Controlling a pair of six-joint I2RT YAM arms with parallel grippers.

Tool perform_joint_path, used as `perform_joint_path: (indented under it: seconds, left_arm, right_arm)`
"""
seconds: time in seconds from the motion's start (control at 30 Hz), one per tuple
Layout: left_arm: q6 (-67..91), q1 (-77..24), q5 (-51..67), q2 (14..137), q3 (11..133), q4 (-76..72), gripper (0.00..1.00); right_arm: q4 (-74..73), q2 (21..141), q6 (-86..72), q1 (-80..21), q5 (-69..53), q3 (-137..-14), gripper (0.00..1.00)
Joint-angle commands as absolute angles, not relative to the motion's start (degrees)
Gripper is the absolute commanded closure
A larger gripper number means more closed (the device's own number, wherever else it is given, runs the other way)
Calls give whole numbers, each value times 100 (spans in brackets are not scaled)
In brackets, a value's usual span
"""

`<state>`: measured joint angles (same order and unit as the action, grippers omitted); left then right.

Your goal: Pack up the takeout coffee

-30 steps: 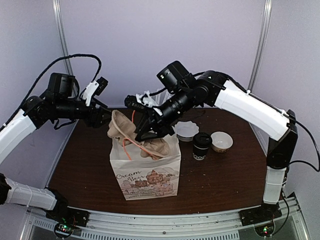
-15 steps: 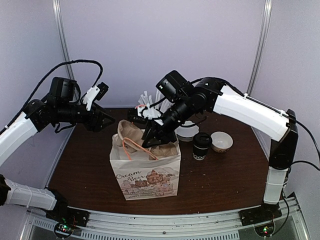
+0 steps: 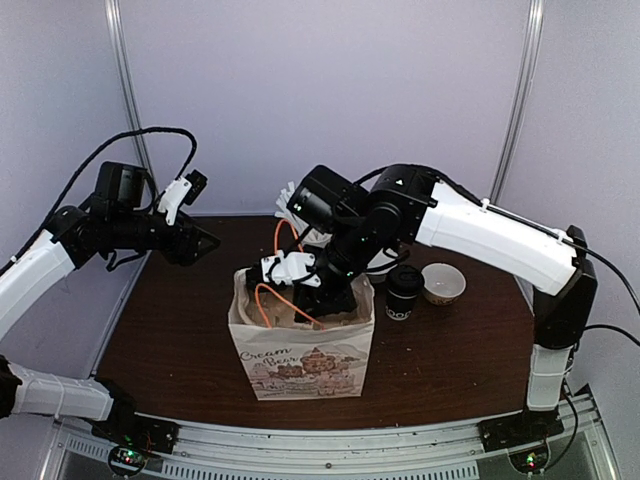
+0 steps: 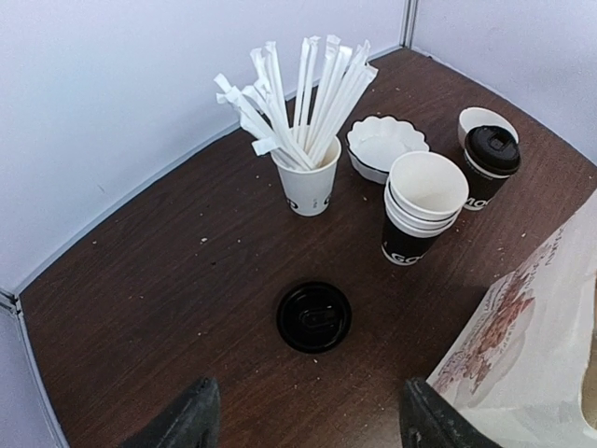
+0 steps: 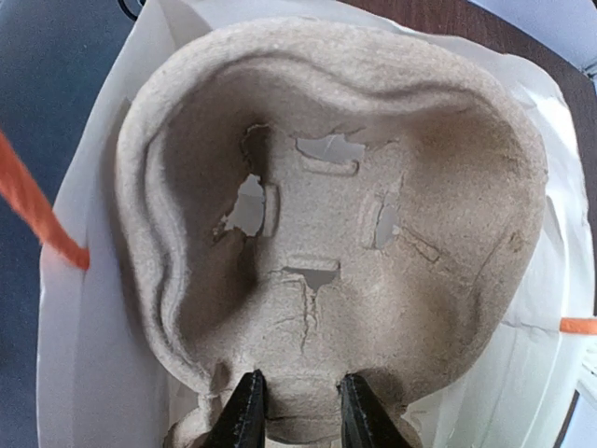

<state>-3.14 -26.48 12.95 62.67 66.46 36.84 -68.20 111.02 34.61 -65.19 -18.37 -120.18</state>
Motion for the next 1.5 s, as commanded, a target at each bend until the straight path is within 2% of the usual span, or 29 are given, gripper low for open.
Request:
perform_joint_path:
  seconds: [0.0,0.27,0.63,0.9,1.47]
  left_arm:
    - [-360,-2593,1273,6170,6548,3329,30]
    - [-317,-2505,1404,6236,6517,3297,30]
    - [-278,-2420,1584,6343,6504,3260,31]
    - [-246,-2373,1687,6372,6487,3243,31]
    - [-238,-2364,1732,6338,6415,3208,31]
  right_arm:
    - [-7473,11353,3485,-6524,-1076,-12281,75]
    - [-7733,11162,3552,-6546,-889,-11983,75]
    - [-7934,10609,3442,-6558,-651,-10735,75]
    - [-7859,10692,3317,-6560,-474,-10266,76]
    - [-6254,10721,3026,-6550,-461,-8814,76]
